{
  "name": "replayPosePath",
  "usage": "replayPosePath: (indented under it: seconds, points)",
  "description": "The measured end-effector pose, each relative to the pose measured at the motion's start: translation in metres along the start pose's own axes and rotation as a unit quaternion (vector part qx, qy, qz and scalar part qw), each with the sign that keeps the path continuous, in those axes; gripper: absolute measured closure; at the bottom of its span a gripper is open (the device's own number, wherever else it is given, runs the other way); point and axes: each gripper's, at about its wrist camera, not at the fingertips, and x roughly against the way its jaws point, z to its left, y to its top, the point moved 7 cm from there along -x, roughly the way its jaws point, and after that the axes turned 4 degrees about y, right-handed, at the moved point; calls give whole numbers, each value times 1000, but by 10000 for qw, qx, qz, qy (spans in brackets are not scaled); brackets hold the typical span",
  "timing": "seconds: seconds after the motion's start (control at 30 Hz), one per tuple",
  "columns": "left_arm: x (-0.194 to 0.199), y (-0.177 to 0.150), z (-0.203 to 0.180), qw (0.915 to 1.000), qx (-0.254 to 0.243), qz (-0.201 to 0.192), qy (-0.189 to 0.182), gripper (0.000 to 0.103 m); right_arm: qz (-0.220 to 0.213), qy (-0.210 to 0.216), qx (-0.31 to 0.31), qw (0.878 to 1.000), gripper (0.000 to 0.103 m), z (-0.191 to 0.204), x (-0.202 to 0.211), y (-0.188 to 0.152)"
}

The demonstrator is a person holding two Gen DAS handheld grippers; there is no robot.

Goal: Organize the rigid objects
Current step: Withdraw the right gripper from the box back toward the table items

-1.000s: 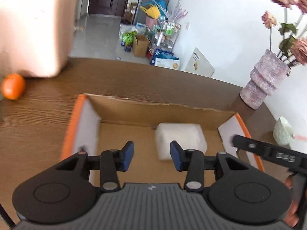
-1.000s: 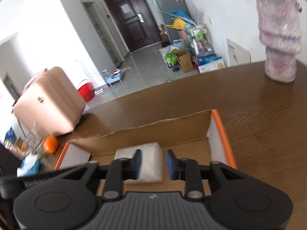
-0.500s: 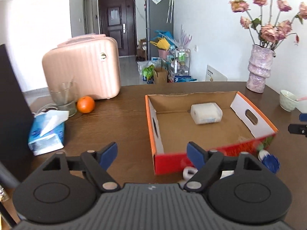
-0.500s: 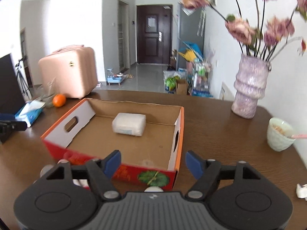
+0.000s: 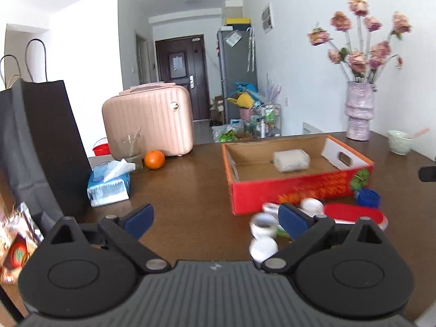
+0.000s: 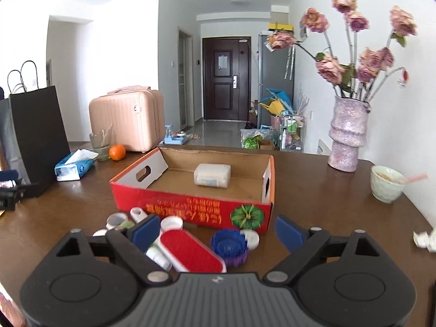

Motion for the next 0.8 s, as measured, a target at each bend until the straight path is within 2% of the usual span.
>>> replayPosePath:
  seconds: [0.1, 0.2, 0.37, 0.43, 0.5, 0.6, 0.8]
  points:
    - [34, -23, -5, 9996, -1, -276, -91, 0, -95, 16, -137, 9999, 9, 7, 24, -23]
    - [63, -44, -8, 9985, -56, -544, -2, 0, -232, -44, -178, 9996, 8, 16, 47, -49]
    - [85, -84, 3, 9984, 451, -252, -232, 0, -573, -224, -194, 9979, 4, 30, 81, -100]
    - [89, -96, 4, 9982, 501, -145, -306, 0, -765, -555, 104, 9955, 2, 35, 90, -119]
    - [89, -102, 3, 9984, 443, -54, -358, 0, -726, -728, 387, 9939, 2, 42, 93, -133]
    - [86, -105, -2, 9990, 306, -56, -318, 0, -628, -520, 446, 9957, 0, 50, 93, -142]
    - [71, -106, -8, 9991, 271, 87, -306, 0, -539, -236, 333, 9977, 0, 57, 84, -139]
